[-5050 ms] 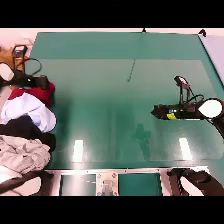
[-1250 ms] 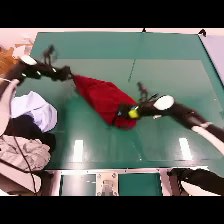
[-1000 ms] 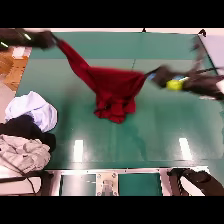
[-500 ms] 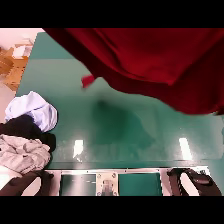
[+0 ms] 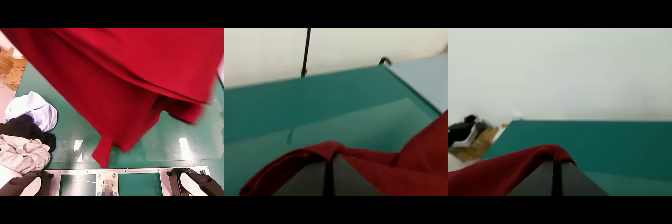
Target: Fold the shirts.
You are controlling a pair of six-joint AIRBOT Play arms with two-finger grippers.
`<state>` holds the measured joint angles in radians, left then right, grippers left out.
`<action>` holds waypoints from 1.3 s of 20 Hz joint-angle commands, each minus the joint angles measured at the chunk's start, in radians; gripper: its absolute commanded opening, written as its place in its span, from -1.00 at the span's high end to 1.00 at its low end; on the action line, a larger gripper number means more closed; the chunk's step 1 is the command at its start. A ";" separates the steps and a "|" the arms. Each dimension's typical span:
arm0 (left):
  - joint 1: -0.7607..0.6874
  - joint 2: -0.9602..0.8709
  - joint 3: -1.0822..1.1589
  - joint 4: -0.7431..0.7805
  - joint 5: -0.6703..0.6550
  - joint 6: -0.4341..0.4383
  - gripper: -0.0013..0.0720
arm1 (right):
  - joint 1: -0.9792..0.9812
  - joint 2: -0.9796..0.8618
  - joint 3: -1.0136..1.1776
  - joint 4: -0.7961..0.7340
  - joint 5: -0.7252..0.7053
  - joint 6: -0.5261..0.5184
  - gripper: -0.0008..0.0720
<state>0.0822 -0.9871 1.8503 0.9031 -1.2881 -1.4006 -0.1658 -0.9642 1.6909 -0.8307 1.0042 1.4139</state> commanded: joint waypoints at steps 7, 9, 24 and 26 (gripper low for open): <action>0.001 -0.654 -0.460 0.028 0.176 0.149 0.91 | 0.275 -0.769 -0.074 0.020 -0.041 0.039 0.94; 0.001 -0.789 -0.447 -0.006 0.252 0.166 0.91 | 0.285 -0.860 -0.074 0.049 -0.045 0.051 0.94; 0.001 -0.913 -0.244 -0.008 0.082 0.224 0.91 | -0.015 -0.121 -0.896 -0.255 0.321 0.267 0.01; 0.001 -0.913 -0.242 -0.009 0.070 0.224 0.91 | -0.006 0.052 -1.118 -0.254 0.285 0.367 -0.08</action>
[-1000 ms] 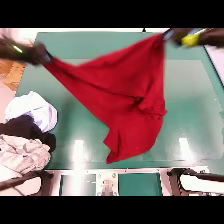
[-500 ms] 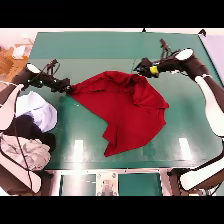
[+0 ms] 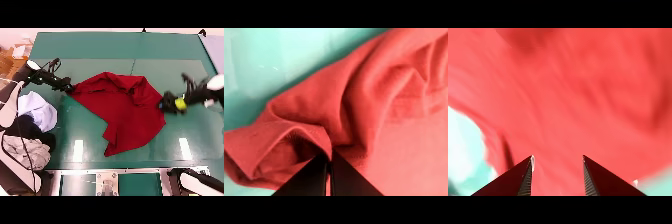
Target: Fold the shirts.
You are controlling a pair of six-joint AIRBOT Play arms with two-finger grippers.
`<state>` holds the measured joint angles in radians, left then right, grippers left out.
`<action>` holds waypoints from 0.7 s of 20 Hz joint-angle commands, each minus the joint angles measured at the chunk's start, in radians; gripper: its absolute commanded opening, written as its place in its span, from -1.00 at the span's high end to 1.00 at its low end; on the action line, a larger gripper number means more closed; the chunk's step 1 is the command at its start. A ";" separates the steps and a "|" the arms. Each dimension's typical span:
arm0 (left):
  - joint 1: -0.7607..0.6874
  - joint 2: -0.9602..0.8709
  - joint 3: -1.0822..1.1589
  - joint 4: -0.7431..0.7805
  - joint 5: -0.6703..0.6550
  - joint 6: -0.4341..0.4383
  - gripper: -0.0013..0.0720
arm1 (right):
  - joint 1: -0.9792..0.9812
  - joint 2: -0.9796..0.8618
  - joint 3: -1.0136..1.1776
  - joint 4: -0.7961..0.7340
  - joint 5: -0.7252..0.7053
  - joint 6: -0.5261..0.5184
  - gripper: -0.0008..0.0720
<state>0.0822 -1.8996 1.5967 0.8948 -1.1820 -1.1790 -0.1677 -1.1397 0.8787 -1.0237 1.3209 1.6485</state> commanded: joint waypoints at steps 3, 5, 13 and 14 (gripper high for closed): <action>0.001 -0.001 0.011 0.000 -0.040 0.002 0.91 | 0.024 0.401 -0.549 0.022 -0.128 0.203 -0.22; 0.001 -0.001 0.011 0.000 -0.039 0.002 0.91 | 0.071 0.419 -0.655 0.109 -0.236 0.199 -0.22; 0.001 -0.001 0.016 0.009 -0.046 0.002 0.91 | 0.282 0.264 -0.690 0.317 -0.697 0.078 0.56; 0.003 -0.001 0.032 0.039 -0.065 0.001 0.91 | 0.267 0.246 -0.661 0.308 -0.686 0.026 0.93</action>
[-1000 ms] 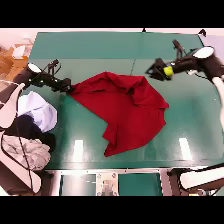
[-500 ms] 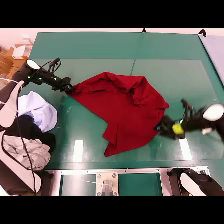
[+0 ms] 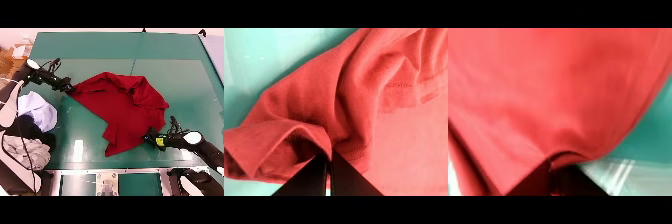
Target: Fold the shirts.
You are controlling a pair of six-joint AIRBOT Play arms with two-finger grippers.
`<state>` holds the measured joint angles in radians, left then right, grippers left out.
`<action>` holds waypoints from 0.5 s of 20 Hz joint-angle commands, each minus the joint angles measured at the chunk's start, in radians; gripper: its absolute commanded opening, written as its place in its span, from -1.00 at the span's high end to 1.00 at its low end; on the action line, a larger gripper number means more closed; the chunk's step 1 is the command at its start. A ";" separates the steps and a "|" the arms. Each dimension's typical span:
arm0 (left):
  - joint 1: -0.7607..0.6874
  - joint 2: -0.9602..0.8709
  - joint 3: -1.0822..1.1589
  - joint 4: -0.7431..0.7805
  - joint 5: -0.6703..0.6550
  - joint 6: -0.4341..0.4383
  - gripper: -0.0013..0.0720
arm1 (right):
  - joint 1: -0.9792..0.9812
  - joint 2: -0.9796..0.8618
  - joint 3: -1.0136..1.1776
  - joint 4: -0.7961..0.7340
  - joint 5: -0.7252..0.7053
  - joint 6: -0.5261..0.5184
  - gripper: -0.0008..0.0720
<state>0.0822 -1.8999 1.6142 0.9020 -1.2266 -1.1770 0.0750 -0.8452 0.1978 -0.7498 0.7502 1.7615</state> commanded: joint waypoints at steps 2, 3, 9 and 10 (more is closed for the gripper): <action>0.018 0.000 0.064 0.099 -0.098 -0.034 0.91 | -0.092 -0.074 0.126 -0.081 -0.020 -0.102 0.93; 0.032 0.003 0.085 0.125 -0.132 -0.068 0.91 | -0.185 -0.092 0.196 -0.164 0.045 -0.102 0.93; 0.060 0.027 0.005 0.080 -0.329 -0.154 0.91 | -0.493 -0.391 0.637 -0.299 0.274 -0.264 0.93; 0.044 0.027 -0.025 0.056 -0.355 -0.158 0.91 | -0.488 -0.452 0.684 -0.301 0.281 -0.280 0.93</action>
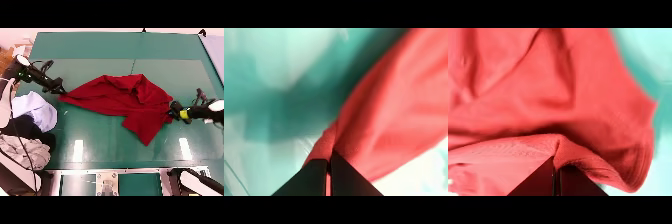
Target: Fold the shirts.
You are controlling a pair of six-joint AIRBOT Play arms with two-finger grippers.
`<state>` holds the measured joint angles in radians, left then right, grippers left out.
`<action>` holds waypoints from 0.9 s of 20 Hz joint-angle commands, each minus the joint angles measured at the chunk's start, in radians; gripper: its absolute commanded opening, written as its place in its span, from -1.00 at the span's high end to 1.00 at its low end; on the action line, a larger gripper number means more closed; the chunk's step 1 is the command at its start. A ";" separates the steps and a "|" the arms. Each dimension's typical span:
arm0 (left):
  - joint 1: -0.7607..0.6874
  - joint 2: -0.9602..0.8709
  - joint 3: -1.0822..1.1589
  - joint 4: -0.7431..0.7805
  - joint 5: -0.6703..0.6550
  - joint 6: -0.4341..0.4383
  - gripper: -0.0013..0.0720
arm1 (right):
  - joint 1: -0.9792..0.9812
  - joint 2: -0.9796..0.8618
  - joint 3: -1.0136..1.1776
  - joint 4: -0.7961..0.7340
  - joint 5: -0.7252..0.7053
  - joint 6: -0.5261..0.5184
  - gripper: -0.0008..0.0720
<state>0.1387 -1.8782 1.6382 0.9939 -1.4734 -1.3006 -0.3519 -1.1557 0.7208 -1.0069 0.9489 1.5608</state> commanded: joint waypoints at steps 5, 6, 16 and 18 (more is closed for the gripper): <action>-0.074 0.046 -0.218 -0.051 -0.069 -0.026 0.91 | -0.043 -0.323 0.277 -0.053 0.105 -0.100 0.93; -0.071 0.046 -0.217 -0.051 -0.060 -0.026 0.90 | -0.034 -0.326 0.277 -0.053 0.111 -0.108 0.93; 0.141 0.046 -0.012 0.049 -0.089 0.192 -0.52 | -0.012 -0.325 0.277 -0.053 0.160 -0.133 0.93; 0.142 0.046 -0.095 -0.033 -0.090 0.294 -0.51 | -0.012 -0.325 0.277 -0.052 0.159 -0.133 0.93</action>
<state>0.2520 -1.8320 1.5932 1.0321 -1.5448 -1.1385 -0.3653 -1.4796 0.9970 -1.0595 1.1004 1.4303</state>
